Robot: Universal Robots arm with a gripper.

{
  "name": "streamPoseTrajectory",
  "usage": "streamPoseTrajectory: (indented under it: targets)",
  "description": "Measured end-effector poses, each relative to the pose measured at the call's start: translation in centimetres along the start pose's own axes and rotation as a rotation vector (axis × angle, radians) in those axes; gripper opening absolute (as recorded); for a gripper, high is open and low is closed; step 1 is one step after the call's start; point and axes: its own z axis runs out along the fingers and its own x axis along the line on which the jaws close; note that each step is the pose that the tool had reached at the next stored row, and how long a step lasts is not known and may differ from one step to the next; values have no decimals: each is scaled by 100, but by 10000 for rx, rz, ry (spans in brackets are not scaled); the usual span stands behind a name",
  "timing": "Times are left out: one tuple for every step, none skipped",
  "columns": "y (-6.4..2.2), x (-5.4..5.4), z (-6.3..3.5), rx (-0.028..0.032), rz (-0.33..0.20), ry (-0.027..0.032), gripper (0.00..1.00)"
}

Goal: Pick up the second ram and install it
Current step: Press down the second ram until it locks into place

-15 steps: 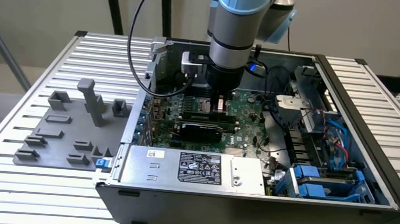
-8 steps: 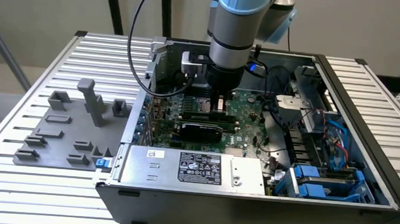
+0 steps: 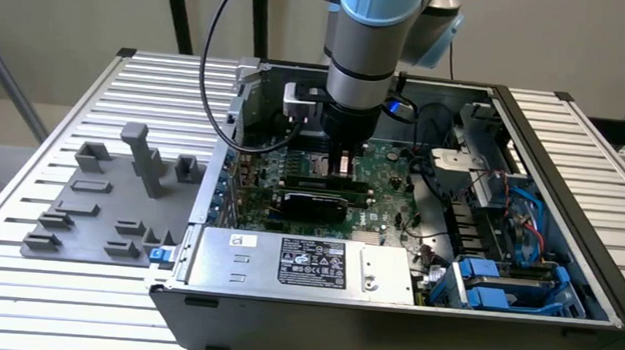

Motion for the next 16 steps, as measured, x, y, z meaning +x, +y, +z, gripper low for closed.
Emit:
streamPoseTrajectory:
  targets:
    - [0,0,0,0,0,1,0]
    - [0,0,0,0,0,0,0]
    - [0,0,0,0,0,0,0]
    - [0,0,1,0,0,-2,0]
    - [0,0,1,0,0,-2,100]
    - [0,0,0,1,0,-3,100]
    - [0,0,-7,0,0,-2,100]
    - [0,-1,-18,1,0,-2,100]
    - [1,-2,-38,1,1,-3,100]
    - [1,-3,-64,1,0,-3,100]
    - [2,-3,-93,0,0,-1,100]
    - [3,-4,-121,0,0,-2,100]
    - [4,-5,-147,0,-1,-1,100]
    - [7,-6,-168,0,0,-1,100]
    - [11,-6,-187,0,1,-1,100]
    - [16,-7,-204,0,1,-1,0]
